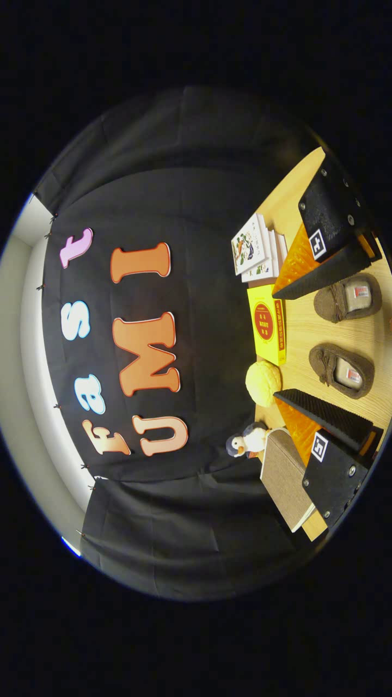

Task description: Open the storage box then place both shoes into the box .Put the left shoe in first, then the right shoe, with the right side of both shoes facing outward in a uniform manner.

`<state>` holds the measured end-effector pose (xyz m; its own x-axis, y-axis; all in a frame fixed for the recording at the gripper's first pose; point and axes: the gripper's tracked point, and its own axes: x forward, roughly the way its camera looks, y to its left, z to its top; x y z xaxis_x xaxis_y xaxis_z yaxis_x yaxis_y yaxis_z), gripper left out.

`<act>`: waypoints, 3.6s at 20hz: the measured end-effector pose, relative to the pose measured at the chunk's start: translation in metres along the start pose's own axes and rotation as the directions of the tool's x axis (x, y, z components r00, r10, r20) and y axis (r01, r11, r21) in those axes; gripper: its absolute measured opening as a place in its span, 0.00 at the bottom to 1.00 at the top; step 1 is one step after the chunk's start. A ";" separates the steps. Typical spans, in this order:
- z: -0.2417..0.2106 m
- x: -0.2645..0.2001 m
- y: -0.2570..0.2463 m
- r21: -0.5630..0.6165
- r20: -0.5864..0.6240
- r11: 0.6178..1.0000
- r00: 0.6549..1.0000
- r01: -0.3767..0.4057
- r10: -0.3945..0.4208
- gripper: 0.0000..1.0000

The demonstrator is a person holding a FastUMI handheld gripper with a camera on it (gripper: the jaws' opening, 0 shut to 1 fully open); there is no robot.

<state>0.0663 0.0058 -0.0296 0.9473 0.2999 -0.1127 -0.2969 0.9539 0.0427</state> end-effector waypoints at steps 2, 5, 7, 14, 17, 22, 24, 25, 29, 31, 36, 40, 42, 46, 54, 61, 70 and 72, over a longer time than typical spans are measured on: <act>-0.011 0.007 0.003 0.030 -0.025 0.999 0.999 -0.038 0.039 0.99; -0.026 0.017 0.014 0.094 -0.070 0.989 0.991 -0.111 0.118 0.99; -0.037 0.022 0.024 0.156 -0.098 0.976 0.980 -0.154 0.170 0.98; -0.087 0.038 0.084 0.451 -0.220 0.844 0.880 -0.291 0.421 0.99; -0.103 0.043 0.112 0.613 -0.229 0.733 0.821 -0.296 0.523 0.98; -0.111 0.046 0.151 0.811 -0.179 0.507 0.700 -0.294 0.692 0.98; -0.119 0.051 0.164 0.850 -0.169 0.450 0.666 -0.274 0.726 0.98; -0.123 0.052 0.170 0.864 -0.172 0.429 0.645 -0.265 0.745 0.98; -0.130 0.053 0.197 0.915 -0.152 0.332 0.566 -0.230 0.810 0.98; -0.136 0.058 0.204 0.923 -0.145 0.312 0.550 -0.223 0.822 0.98; -0.150 0.058 0.221 0.931 -0.140 0.282 0.490 -0.230 0.861 0.98; -0.154 0.057 0.238 0.938 -0.118 0.248 0.446 -0.244 0.887 0.97; -0.149 0.059 0.243 0.945 -0.088 0.213 0.434 -0.248 0.897 0.98; -0.139 0.059 0.244 0.952 -0.027 0.152 0.422 -0.265 0.906 0.97; -0.125 0.060 0.237 0.943 0.045 0.104 0.434 -0.315 0.900 0.79; -0.119 0.068 0.236 0.948 0.005 0.151 0.486 -0.280 0.874 0.05; -0.063 0.053 0.254 0.917 0.038 0.189 0.548 -0.351 0.836 0.01; -0.045 0.051 0.263 0.904 0.037 0.215 0.569 -0.369 0.821 0.00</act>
<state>0.0308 0.2725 -0.0685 0.2999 0.9539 0.0080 -0.3048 0.0879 0.9483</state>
